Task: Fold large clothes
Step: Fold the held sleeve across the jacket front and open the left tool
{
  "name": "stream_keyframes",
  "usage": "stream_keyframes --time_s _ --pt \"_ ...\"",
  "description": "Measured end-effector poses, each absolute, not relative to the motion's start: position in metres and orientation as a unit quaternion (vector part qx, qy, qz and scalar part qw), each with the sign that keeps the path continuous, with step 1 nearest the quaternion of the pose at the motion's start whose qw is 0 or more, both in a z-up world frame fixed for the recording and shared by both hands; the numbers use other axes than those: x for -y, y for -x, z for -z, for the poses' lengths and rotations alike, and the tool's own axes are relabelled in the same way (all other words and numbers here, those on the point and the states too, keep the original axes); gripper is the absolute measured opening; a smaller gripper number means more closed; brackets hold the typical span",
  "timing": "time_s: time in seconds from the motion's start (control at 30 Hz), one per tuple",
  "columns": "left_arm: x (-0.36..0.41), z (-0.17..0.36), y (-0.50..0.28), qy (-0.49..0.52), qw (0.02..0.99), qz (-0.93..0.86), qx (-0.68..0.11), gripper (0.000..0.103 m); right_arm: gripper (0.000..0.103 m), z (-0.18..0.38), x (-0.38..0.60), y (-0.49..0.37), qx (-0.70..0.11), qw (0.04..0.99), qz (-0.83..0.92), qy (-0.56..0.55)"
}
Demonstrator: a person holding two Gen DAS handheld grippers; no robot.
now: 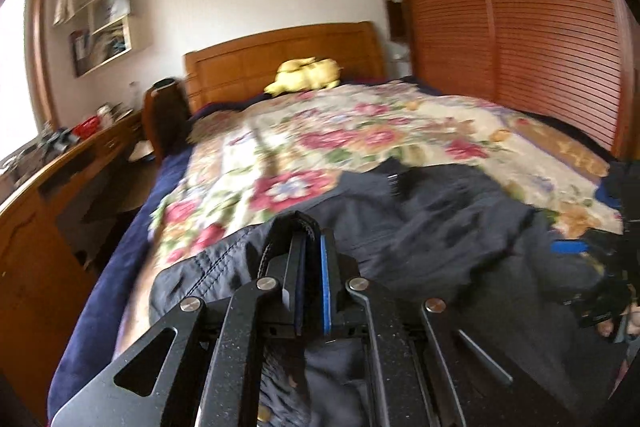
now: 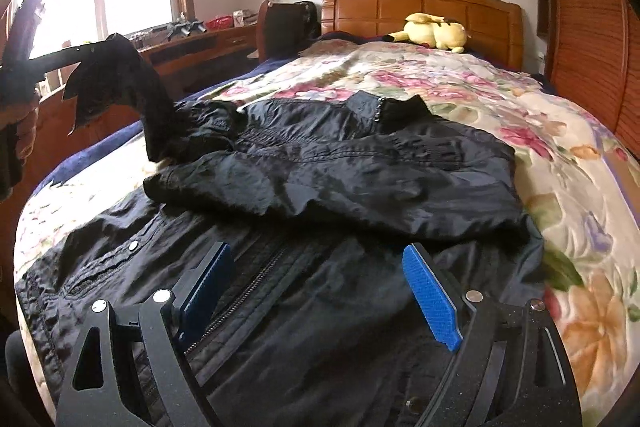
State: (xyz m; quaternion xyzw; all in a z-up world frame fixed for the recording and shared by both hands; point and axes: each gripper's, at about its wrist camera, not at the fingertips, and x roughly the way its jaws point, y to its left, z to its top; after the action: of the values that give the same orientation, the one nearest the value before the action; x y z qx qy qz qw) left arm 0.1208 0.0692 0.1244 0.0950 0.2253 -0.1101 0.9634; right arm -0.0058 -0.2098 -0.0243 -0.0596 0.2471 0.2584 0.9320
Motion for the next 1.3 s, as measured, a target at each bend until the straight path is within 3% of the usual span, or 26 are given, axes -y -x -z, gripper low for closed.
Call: stream_keyframes --time_s 0.37,0.43,0.53,1.3 --pt "-0.009 -0.119 -0.095 -0.088 0.953 0.146 -0.252 0.007 0.088 0.022 0.225 0.009 -0.243 0.936 -0.25 0.046" --pt "-0.006 -0.11 -0.09 -0.085 0.951 0.144 -0.259 0.027 0.088 0.023 0.225 0.008 -0.244 0.936 -0.249 0.047" --pt "-0.008 -0.101 -0.08 -0.064 0.952 0.156 -0.256 0.036 0.088 0.023 0.224 0.008 -0.244 0.936 -0.25 0.047" --pt "-0.109 -0.021 -0.041 -0.004 0.964 0.062 -0.259 0.048 0.088 0.02 0.186 0.027 -0.226 0.928 -0.278 0.101"
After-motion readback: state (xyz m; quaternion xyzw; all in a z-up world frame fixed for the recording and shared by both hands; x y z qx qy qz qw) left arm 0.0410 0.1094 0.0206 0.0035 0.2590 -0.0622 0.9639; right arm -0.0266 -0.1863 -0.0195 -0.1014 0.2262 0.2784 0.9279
